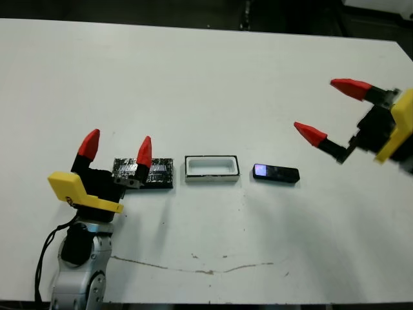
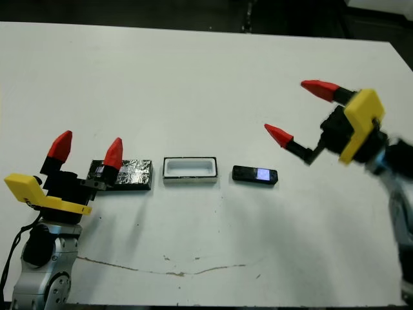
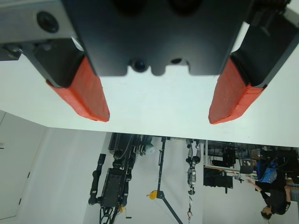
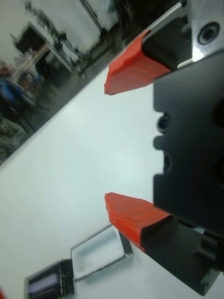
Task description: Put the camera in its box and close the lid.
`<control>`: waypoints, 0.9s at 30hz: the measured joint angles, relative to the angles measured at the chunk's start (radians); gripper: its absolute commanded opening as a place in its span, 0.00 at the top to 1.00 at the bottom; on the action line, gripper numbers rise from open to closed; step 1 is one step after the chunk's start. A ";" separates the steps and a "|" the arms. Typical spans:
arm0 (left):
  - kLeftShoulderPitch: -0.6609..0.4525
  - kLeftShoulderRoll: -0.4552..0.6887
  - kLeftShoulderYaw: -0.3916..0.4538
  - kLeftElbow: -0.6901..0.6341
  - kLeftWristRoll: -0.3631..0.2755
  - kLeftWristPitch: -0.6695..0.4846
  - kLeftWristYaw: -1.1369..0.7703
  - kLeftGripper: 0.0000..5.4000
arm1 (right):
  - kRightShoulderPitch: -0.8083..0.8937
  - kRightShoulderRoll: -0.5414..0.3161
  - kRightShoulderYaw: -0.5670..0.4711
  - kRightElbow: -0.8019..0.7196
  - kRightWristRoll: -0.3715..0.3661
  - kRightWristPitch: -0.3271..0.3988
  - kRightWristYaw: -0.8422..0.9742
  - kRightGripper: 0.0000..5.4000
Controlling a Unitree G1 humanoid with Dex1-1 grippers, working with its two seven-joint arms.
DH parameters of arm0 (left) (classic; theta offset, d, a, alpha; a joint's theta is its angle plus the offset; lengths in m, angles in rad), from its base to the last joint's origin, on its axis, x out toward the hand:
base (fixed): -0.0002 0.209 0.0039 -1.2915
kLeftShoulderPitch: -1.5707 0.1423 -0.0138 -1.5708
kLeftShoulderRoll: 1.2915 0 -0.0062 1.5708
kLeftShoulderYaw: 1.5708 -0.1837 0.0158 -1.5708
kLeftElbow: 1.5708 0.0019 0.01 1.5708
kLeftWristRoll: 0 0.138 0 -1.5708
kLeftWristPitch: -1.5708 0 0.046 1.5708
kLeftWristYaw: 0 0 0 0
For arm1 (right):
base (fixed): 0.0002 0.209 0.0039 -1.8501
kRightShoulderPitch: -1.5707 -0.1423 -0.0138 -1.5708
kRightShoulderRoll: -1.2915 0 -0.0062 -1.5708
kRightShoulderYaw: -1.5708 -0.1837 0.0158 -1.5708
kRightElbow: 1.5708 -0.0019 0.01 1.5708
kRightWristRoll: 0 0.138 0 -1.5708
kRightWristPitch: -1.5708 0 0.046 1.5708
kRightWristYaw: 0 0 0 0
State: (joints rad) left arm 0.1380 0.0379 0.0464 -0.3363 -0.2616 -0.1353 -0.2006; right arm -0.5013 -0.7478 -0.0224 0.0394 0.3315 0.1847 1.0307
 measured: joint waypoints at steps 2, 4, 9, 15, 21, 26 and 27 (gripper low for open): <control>-0.003 0.000 -0.001 0.000 0.002 0.000 0.002 0.00 | -0.081 -0.004 0.059 0.085 -0.021 -0.003 0.099 0.00; -0.005 0.000 -0.001 0.000 0.002 0.001 0.005 0.00 | -0.142 -0.004 0.123 0.142 -0.068 -0.028 0.176 0.00; -0.005 0.000 -0.002 -0.001 0.001 0.002 0.005 0.00 | -0.222 0.004 0.238 0.229 -0.161 -0.097 0.304 0.00; -0.005 0.001 -0.002 -0.001 0.000 0.002 0.005 0.00 | -0.241 0.037 0.309 0.284 -0.201 -0.109 0.401 0.00; -0.005 0.002 -0.001 -0.001 0.003 0.001 0.005 0.00 | -0.260 0.059 0.350 0.327 -0.233 -0.063 0.436 0.00; -0.005 0.002 0.000 0.000 0.002 0.001 0.003 0.00 | -0.260 0.075 0.358 0.343 -0.260 -0.052 0.430 0.00; -0.005 0.002 0.000 0.001 0.002 0.001 0.003 0.00 | -0.260 0.076 0.359 0.344 -0.268 -0.052 0.428 0.00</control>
State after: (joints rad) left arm 0.1328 0.0399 0.0462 -0.3358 -0.2597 -0.1346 -0.1973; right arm -0.7613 -0.6717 0.3363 0.3831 0.0638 0.1328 1.4588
